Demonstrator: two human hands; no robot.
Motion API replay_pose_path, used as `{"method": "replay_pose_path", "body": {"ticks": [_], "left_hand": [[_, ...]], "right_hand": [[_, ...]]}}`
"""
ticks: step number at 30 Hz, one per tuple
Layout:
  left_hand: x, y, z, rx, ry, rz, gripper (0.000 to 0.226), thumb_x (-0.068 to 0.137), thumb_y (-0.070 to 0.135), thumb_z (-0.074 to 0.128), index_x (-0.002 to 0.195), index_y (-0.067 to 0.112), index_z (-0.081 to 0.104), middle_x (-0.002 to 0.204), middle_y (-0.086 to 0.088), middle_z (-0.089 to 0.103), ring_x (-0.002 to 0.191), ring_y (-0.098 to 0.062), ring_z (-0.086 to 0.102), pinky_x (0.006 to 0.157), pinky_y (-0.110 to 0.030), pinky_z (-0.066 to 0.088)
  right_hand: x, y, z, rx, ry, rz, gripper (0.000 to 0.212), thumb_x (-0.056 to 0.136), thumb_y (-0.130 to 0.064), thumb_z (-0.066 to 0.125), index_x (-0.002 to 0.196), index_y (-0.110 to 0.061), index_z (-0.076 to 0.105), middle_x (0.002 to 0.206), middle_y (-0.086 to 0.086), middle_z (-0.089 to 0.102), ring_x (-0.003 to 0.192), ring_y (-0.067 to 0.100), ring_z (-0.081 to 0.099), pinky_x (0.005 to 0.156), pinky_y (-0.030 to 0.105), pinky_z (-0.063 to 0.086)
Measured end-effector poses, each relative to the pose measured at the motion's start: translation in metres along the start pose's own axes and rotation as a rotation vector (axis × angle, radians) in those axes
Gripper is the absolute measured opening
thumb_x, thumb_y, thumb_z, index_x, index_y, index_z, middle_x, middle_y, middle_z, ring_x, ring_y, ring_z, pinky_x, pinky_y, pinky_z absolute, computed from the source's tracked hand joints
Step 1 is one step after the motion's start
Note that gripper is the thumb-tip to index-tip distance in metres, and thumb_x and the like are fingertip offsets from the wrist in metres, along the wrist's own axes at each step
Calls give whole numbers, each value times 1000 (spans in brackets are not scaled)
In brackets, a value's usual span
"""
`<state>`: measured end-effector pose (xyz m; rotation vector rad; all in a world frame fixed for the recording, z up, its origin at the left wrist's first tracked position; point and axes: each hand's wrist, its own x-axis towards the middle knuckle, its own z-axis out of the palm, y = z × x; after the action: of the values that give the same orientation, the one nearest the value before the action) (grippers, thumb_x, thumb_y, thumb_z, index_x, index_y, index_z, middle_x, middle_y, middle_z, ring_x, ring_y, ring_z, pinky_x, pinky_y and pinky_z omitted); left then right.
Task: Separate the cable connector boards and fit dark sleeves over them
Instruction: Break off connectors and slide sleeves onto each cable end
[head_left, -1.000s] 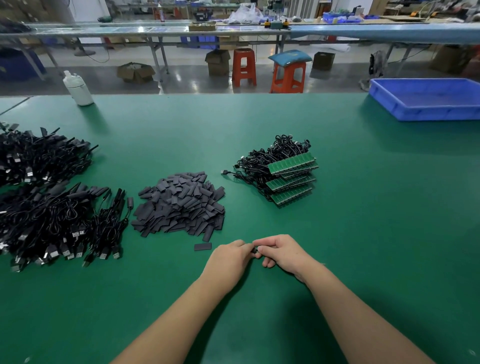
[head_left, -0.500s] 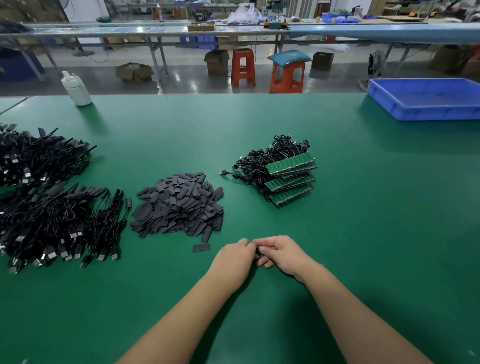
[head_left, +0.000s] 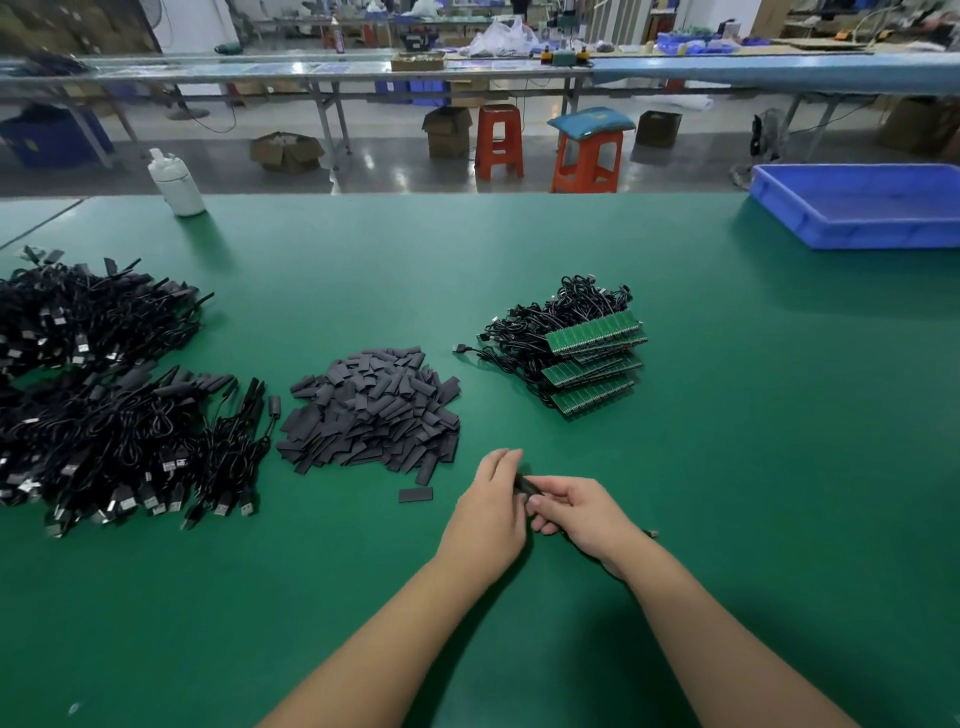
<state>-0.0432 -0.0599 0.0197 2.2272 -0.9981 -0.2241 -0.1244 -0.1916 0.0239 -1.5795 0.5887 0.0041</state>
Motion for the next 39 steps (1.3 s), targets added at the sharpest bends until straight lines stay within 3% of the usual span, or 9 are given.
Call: {"method": "replay_pose_path", "body": {"ticks": [3, 6, 9, 12, 14, 17, 22, 31, 39], "left_hand": [[-5, 5, -1, -275, 114, -172, 51, 95, 15, 53, 144, 20, 39, 133, 10, 47, 108, -3, 57, 100, -24, 43], [-13, 7, -3, -569, -71, -245, 32, 96, 10, 55, 127, 15, 58, 118, 4, 67, 104, -3, 63, 104, -31, 46], [-23, 11, -6, -898, -275, -233, 20, 97, 11, 57, 117, 10, 62, 98, -5, 71, 84, -17, 58, 85, -32, 45], [-21, 12, -19, -999, -151, -279, 14, 97, 5, 56, 110, 4, 62, 77, -2, 70, 67, -16, 61, 69, -32, 52], [-17, 7, -37, -998, -85, -316, 12, 96, 3, 57, 107, 4, 62, 82, -9, 72, 73, -21, 68, 70, -36, 58], [-7, -19, -80, -679, 128, -323, 15, 93, 12, 64, 108, 12, 66, 87, -5, 74, 75, -21, 71, 68, -33, 56], [2, -98, -169, 162, 417, -389, 14, 95, 21, 58, 107, 18, 64, 67, 9, 58, 47, -5, 56, 40, -18, 37], [-5, -177, -206, 857, 203, -693, 31, 91, 31, 59, 116, 13, 56, 128, -13, 52, 115, -34, 45, 92, -43, 43], [7, -107, -106, 459, 353, -159, 49, 94, 36, 55, 136, 12, 55, 144, -15, 47, 135, -29, 40, 114, -48, 32]], "right_hand": [[1, -6, 1, 201, 124, -1, 30, 93, 3, 60, 123, 1, 63, 83, 7, 73, 67, 13, 64, 64, 22, 53], [6, -27, 9, 606, 153, -47, 21, 94, 3, 57, 114, 0, 65, 84, 6, 73, 70, 13, 67, 65, 23, 56], [9, -54, 22, 927, 81, -116, 17, 96, 3, 52, 105, -2, 65, 83, 8, 70, 74, 14, 68, 67, 22, 57], [10, -72, 36, 1006, 32, -166, 18, 97, 1, 48, 107, -1, 63, 90, 10, 71, 80, 16, 70, 74, 23, 59], [12, -75, 40, 843, 24, -183, 23, 98, -5, 52, 118, -1, 61, 106, 12, 72, 92, 15, 71, 85, 22, 57], [16, -61, 30, -141, 188, -210, 39, 99, -23, 58, 136, -10, 56, 135, 5, 61, 117, 11, 60, 98, 14, 45], [14, 5, 2, -1251, 145, -74, 69, 104, -53, 27, 159, -16, 9, 166, 7, 5, 153, 23, 0, 124, 38, 7], [21, 27, -5, -1328, 22, -8, 71, 102, -56, 11, 155, -18, -17, 160, 6, -28, 146, 22, -29, 119, 38, -16], [19, 13, -7, -1280, 85, -35, 69, 101, -58, 26, 159, -24, 7, 166, 2, 1, 153, 22, -3, 123, 40, 4]]}}
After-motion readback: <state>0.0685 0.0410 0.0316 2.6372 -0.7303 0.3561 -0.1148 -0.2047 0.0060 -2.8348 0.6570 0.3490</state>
